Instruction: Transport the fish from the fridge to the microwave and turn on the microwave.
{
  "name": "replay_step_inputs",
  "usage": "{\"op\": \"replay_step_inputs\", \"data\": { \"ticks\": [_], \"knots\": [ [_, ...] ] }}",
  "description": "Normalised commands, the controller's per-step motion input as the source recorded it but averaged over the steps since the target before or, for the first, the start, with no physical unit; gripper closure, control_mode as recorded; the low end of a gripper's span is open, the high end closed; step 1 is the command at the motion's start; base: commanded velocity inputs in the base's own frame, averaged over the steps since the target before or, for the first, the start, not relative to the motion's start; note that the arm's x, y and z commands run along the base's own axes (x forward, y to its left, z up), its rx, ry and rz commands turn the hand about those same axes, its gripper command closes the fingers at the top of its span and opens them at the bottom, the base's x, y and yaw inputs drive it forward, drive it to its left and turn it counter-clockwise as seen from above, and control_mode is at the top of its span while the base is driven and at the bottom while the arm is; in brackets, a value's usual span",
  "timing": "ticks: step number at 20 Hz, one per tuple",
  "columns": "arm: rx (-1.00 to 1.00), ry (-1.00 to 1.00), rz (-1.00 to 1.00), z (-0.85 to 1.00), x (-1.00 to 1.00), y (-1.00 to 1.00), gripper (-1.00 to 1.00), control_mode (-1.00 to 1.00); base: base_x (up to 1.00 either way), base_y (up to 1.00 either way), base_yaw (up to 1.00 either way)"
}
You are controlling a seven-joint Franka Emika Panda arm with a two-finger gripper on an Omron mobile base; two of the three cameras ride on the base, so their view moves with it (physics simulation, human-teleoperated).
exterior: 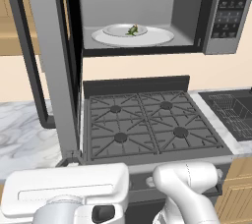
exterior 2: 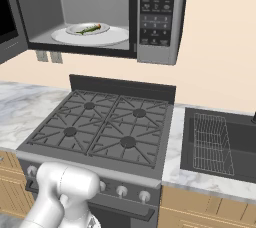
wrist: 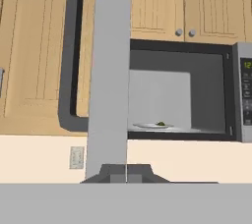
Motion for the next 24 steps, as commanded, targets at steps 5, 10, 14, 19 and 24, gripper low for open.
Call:
{"op": "replay_step_inputs", "data": {
  "ticks": [5, 10, 14, 19, 24],
  "knots": [
    [-0.01, 0.00, -0.01, -0.17, 0.19, 0.29, 1.00, -1.00, 0.00, 0.00, 0.00],
    [-0.01, 0.00, -0.01, -0.17, 0.21, 0.31, 1.00, -1.00, 0.00, 0.00, 0.00],
    [-0.02, 0.00, -0.01, -0.14, 0.15, 0.32, 1.00, -1.00, 0.00, 0.00, 0.00],
    [-0.02, 0.00, -0.02, -0.11, 0.16, 0.30, 1.00, -1.00, 0.00, 0.00, 0.00],
    [0.00, -0.01, -0.07, -0.02, 0.21, 0.20, 1.00, -1.00, 0.00, 0.00, 0.00]
  ]
}}
